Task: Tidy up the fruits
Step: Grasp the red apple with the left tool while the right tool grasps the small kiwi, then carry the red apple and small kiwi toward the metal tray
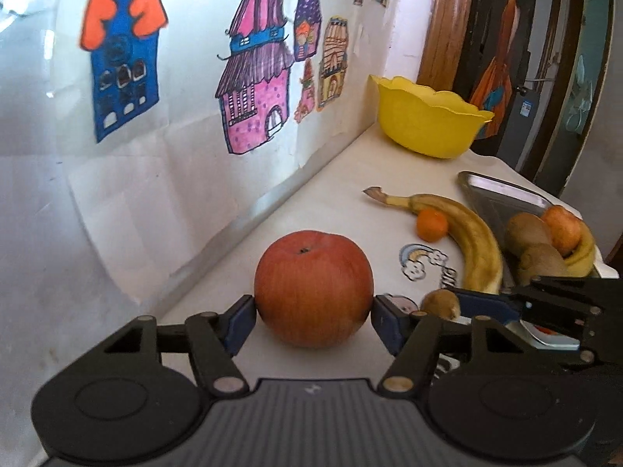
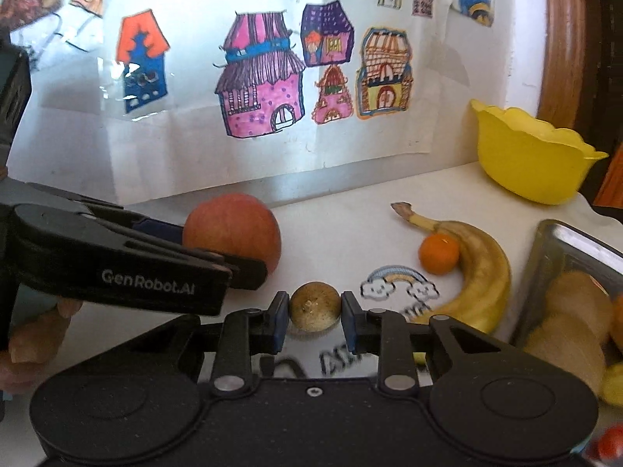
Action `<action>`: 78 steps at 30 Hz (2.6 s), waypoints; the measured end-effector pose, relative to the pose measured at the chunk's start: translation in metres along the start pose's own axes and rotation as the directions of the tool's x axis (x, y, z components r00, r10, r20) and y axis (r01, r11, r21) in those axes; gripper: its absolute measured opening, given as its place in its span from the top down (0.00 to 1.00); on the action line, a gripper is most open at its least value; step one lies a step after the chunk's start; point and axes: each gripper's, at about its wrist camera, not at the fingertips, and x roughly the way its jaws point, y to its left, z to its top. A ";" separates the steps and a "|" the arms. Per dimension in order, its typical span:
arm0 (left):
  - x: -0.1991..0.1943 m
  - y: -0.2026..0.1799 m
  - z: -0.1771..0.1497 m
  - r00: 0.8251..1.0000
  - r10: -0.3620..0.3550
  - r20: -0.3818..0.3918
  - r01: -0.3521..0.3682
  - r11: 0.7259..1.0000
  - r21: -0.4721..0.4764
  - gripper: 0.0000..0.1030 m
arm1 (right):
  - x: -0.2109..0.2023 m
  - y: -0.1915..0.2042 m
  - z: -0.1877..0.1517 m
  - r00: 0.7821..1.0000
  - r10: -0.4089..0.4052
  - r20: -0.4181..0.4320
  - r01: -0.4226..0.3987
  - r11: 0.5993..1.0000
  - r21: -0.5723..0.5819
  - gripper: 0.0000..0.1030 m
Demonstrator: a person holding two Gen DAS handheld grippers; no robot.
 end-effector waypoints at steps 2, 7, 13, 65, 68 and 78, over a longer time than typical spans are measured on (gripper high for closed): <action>-0.008 -0.006 -0.002 1.000 -0.006 0.012 0.006 1.000 0.007 0.33 | -0.014 0.000 -0.006 1.000 -0.014 0.006 0.014 1.000 0.012 0.71; -0.027 -0.026 -0.008 0.998 -0.035 0.060 0.033 0.999 0.038 0.34 | -0.049 -0.007 -0.021 0.998 -0.057 0.031 0.055 0.997 0.059 0.71; -0.033 -0.051 -0.017 0.995 -0.001 0.104 -0.011 0.993 0.115 0.35 | -0.078 -0.020 -0.037 0.994 -0.106 0.031 0.102 0.990 0.101 0.71; 0.032 -0.062 -0.004 0.994 -0.106 0.013 0.100 0.967 0.233 0.23 | -0.022 -0.033 -0.033 0.999 -0.040 -0.016 0.041 0.995 0.091 0.68; 0.031 -0.064 -0.006 0.994 -0.106 0.014 0.100 0.964 0.246 0.28 | -0.022 -0.032 -0.033 0.999 -0.043 -0.017 0.044 0.996 0.083 0.68; 0.010 -0.069 -0.019 0.995 -0.104 -0.013 0.104 0.969 0.225 0.28 | -0.040 -0.028 -0.044 0.998 -0.054 -0.017 0.055 0.995 0.086 0.70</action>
